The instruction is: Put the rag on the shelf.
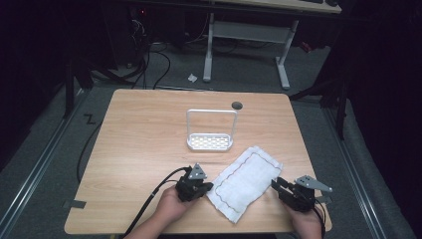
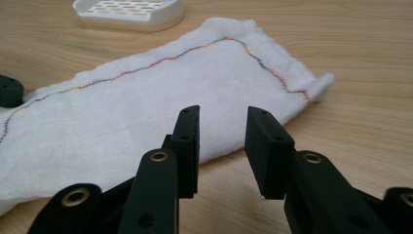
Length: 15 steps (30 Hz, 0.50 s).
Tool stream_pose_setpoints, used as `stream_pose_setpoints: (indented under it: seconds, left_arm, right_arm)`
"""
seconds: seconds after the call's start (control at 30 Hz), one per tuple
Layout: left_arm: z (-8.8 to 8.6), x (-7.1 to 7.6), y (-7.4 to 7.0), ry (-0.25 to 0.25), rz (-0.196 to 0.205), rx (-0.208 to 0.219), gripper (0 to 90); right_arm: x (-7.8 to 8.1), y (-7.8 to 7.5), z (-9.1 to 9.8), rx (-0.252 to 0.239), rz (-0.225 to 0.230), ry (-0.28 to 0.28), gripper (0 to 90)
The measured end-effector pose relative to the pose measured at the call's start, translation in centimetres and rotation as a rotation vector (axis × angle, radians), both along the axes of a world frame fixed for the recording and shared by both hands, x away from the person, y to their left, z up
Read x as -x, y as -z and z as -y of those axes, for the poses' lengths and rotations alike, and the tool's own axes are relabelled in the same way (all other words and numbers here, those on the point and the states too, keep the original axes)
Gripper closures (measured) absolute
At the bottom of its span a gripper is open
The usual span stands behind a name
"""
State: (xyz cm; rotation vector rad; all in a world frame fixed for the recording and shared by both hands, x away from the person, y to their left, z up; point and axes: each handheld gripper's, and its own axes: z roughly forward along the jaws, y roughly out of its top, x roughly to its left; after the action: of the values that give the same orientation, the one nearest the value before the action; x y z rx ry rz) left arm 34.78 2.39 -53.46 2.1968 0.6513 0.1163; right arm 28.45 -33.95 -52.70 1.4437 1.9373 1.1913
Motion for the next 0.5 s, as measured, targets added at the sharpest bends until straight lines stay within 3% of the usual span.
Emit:
stream_pose_setpoints:
  seconds: [0.13, 0.37, 0.5]
  left_arm:
    - [-3.0, 1.6, 0.1, -0.011, -0.024, 0.008, 90.0]
    - [-6.8, 3.8, 0.2, -0.047, -0.013, 0.006, 90.0]
    - [-8.5, 4.2, 0.2, -0.076, -0.03, 0.02, 90.0]
  right_arm:
    - [-0.1, 0.1, -0.8, 0.019, -0.006, -0.03, 67.1]
    - [0.1, 0.1, -1.6, 0.033, -0.002, -0.057, 67.0]
    - [0.3, 0.1, -1.8, 0.038, -0.002, -0.063, 67.0]
